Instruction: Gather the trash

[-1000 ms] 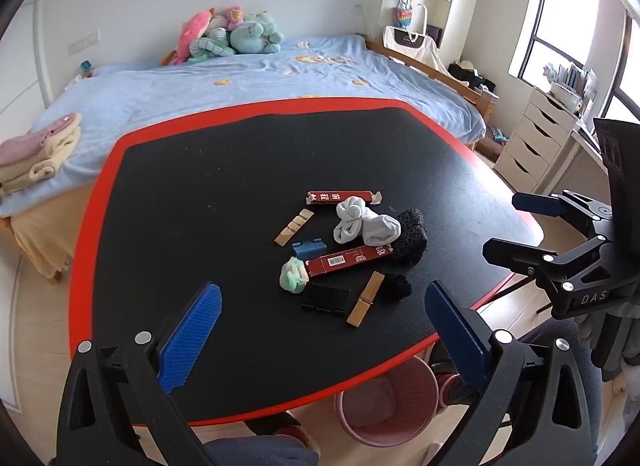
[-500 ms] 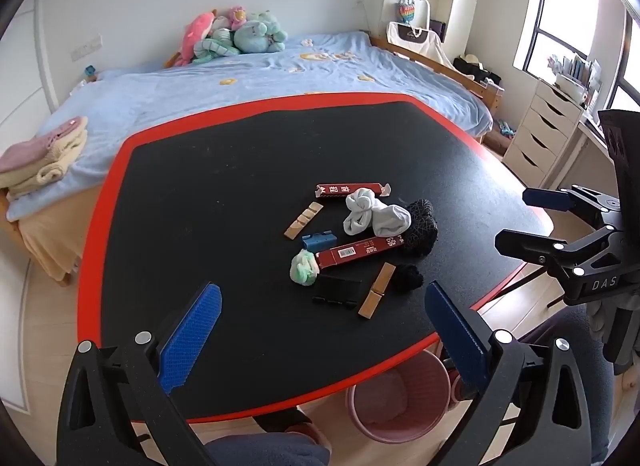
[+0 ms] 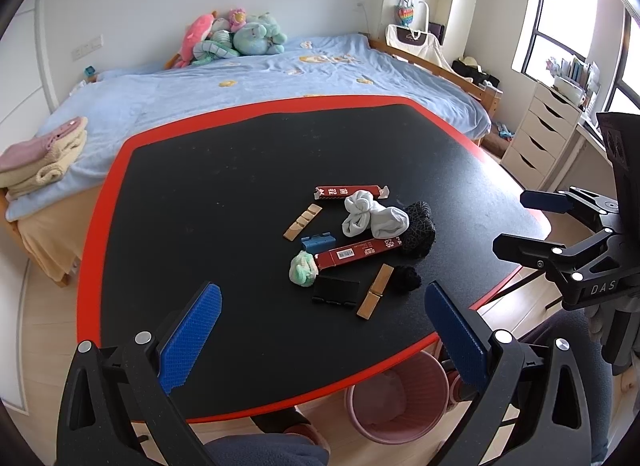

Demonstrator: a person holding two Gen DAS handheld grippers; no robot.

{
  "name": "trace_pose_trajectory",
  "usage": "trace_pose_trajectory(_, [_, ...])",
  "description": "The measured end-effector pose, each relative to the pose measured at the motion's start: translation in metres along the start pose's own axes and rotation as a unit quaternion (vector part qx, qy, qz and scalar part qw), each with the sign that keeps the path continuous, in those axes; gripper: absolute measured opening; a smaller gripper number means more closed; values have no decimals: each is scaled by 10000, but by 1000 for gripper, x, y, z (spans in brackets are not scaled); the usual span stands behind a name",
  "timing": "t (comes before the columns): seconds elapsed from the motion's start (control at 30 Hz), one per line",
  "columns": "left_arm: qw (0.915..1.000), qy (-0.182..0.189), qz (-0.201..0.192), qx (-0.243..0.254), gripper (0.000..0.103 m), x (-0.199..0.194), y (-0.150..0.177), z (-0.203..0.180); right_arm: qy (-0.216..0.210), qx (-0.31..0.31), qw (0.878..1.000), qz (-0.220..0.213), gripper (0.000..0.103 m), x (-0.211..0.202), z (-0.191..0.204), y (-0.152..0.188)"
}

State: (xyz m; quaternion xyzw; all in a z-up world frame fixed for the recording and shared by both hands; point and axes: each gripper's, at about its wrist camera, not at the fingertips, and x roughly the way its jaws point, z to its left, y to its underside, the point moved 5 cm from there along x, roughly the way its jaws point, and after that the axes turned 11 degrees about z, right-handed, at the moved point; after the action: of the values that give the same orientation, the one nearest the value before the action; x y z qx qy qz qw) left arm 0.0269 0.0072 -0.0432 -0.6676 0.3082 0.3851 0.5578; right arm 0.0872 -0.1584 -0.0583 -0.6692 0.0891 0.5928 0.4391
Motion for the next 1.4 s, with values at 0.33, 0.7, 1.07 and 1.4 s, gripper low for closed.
trace_pose_trajectory(0.33, [10000,-9,-13,-11,98,-2,-1,1,12,-5,10000,2,100,0,0,0])
trace_pose_trajectory(0.7, [10000,10,15,20,98,-3,-3,-1,10,-25,10000,48,100,2,1,1])
trace_pose_trajectory(1.07, [10000,38,45,43,98,1,-3,-4,2,7,10000,75,100,6,-1,4])
trace_pose_trajectory(1.4, [9997,80,197,156,98,14,-3,-4,-30,23,9999,142,100,12,-4,1])
